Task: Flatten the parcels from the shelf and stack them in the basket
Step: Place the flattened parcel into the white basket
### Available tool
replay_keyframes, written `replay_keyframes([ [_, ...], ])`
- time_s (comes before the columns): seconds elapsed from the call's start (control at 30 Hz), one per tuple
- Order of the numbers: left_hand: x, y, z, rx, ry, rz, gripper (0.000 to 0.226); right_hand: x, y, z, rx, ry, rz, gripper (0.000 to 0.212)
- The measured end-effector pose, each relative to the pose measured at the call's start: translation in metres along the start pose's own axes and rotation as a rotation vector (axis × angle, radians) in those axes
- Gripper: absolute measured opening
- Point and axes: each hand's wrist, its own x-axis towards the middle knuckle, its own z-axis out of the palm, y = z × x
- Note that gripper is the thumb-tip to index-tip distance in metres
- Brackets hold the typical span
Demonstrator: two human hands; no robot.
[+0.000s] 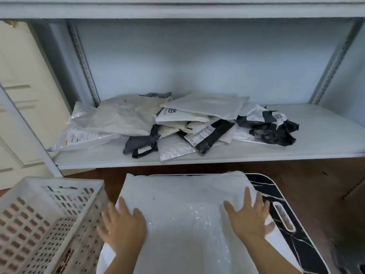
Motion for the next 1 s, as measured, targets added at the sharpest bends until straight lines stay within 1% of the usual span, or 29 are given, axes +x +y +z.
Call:
replay_keyframes([
  [0.03,-0.004,0.014,0.001,0.036,-0.028,0.123,0.061,0.006,-0.007,0.005,-0.072,-0.052,-0.13,0.079],
  [0.07,-0.007,0.03,0.009,0.122,-0.033,0.277,0.061,0.015,-0.014,0.014,-0.127,-0.089,-0.212,0.078],
  [0.1,-0.004,0.035,0.019,0.214,-0.083,0.381,0.063,0.019,-0.017,0.022,-0.19,-0.104,-0.284,0.078],
  [0.17,0.006,0.049,0.032,0.342,-0.144,0.519,0.068,0.03,-0.021,0.037,-0.304,-0.112,-0.387,0.081],
  [0.23,0.014,0.054,0.053,0.4,-0.146,0.676,0.075,0.042,-0.024,0.053,-0.338,-0.044,-0.526,0.081],
  [0.27,0.015,0.052,0.062,0.417,-0.12,0.753,0.078,0.045,-0.024,0.06,-0.389,-0.016,-0.569,0.079],
  [0.3,0.019,0.052,0.067,0.415,-0.12,0.781,0.077,0.047,-0.024,0.067,-0.417,-0.086,-0.566,0.076],
  [0.33,0.023,0.046,0.077,0.397,-0.193,0.761,0.073,0.05,-0.021,0.077,-0.439,-0.1,-0.57,0.073],
  [0.4,0.032,0.031,0.102,0.353,-0.185,0.75,0.076,0.057,-0.016,0.102,-0.486,-0.058,-0.597,0.071],
  [0.47,0.037,0.02,0.123,0.31,-0.128,0.756,0.08,0.062,-0.01,0.116,-0.489,0.017,-0.637,0.074],
  [0.57,0.042,0.027,0.137,0.329,-0.128,0.756,0.078,0.075,-0.011,0.127,-0.469,0.032,-0.657,0.077],
  [0.67,0.047,0.038,0.136,0.336,-0.159,0.729,0.076,0.083,-0.016,0.127,-0.487,0.036,-0.639,0.077],
  [0.77,0.047,0.039,0.14,0.337,-0.15,0.731,0.074,0.086,-0.017,0.128,-0.495,0.043,-0.647,0.076],
  [0.93,0.043,0.036,0.136,0.364,-0.198,0.725,0.074,0.08,-0.014,0.125,-0.49,0.0,-0.637,0.076],
  [1.0,0.04,0.032,0.136,0.363,-0.193,0.727,0.074,0.076,-0.012,0.125,-0.489,-0.009,-0.627,0.077],
])
